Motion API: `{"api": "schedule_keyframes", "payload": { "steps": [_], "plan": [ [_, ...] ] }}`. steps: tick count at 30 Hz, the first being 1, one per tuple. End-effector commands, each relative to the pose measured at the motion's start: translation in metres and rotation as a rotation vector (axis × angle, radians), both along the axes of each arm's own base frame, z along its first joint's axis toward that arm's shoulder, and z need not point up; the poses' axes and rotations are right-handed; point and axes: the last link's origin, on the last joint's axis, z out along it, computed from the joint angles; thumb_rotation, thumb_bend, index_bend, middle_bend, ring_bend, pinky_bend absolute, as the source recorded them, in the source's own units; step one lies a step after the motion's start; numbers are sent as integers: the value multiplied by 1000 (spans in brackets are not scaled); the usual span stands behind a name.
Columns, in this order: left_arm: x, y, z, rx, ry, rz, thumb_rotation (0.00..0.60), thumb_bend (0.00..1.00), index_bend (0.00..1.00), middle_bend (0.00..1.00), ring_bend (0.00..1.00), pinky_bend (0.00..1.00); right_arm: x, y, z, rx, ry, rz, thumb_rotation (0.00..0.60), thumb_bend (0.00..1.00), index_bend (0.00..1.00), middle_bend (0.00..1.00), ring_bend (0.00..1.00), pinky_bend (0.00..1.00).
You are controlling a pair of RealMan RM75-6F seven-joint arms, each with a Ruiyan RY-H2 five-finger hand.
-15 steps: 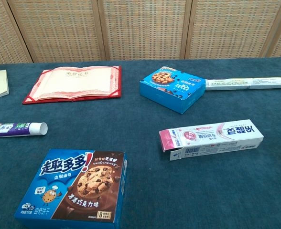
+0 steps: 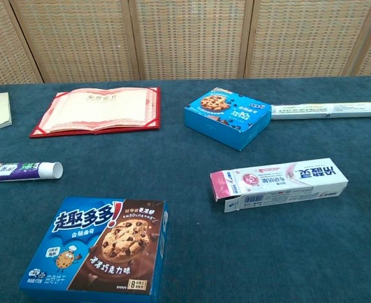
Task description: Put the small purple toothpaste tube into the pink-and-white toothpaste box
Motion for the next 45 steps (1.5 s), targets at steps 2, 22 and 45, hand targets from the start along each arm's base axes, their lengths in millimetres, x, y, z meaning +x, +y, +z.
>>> {"api": "schedule_keyframes", "payload": {
  "steps": [2,22,45],
  "plan": [
    [0,3,2,5,-9,-1,600,298,0,0,0,0,-1,0,0,-1,3,-5,600,182,0,0,0,0],
    [-56,107,36,-52,211,187,600,297,115,26,0,33,-3,-1,-3,10,13,-11,600,182,0,0,0,0],
    [-68,142,2,-134,257,276,600,297,275,145,17,107,-3,-2,-6,12,18,-11,600,182,0,0,0,0]
  ]
}}
